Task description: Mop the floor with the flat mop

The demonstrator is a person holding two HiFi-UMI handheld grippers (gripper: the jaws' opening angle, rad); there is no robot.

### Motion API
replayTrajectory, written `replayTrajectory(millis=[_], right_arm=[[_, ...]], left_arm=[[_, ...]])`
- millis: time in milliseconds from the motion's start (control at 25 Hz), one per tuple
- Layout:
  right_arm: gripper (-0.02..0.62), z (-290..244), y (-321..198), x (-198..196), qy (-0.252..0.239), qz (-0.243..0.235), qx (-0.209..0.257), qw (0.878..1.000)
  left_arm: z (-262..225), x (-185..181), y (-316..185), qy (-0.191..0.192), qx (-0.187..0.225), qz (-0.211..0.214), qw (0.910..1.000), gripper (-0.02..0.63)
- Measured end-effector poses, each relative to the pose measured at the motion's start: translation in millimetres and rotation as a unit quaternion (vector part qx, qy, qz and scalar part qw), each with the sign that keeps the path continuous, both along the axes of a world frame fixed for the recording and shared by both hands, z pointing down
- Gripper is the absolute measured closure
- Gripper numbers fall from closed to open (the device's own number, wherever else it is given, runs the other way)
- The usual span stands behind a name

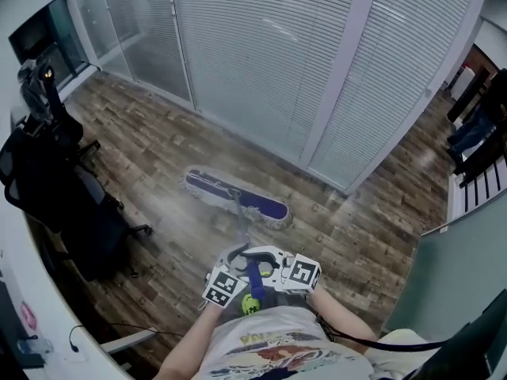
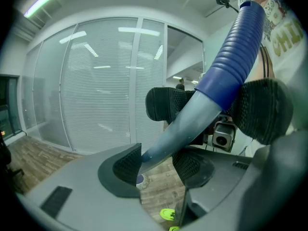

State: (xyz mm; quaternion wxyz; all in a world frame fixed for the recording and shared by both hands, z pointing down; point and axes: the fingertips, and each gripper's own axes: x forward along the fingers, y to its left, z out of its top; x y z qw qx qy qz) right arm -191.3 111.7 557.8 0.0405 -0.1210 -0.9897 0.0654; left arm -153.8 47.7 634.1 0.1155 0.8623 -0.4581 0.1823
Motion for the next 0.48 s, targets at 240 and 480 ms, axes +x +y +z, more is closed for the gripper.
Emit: replayTrajectory(millis=[240,480], right_arm=[[0.373,5.1,-57.8,-29.5,-0.005,-0.008,0.002,1.000],[0.373,-0.5,-143.2,-69.9,-0.010,-0.014,0.007,1.000]], left_arm=[[6.1,-30.8,-58.8,0.000,-0.001,-0.008,1.0000,0.431],[0.6,-72.7,-143.3,0.002,-0.007,-0.016,0.9998,0.431]])
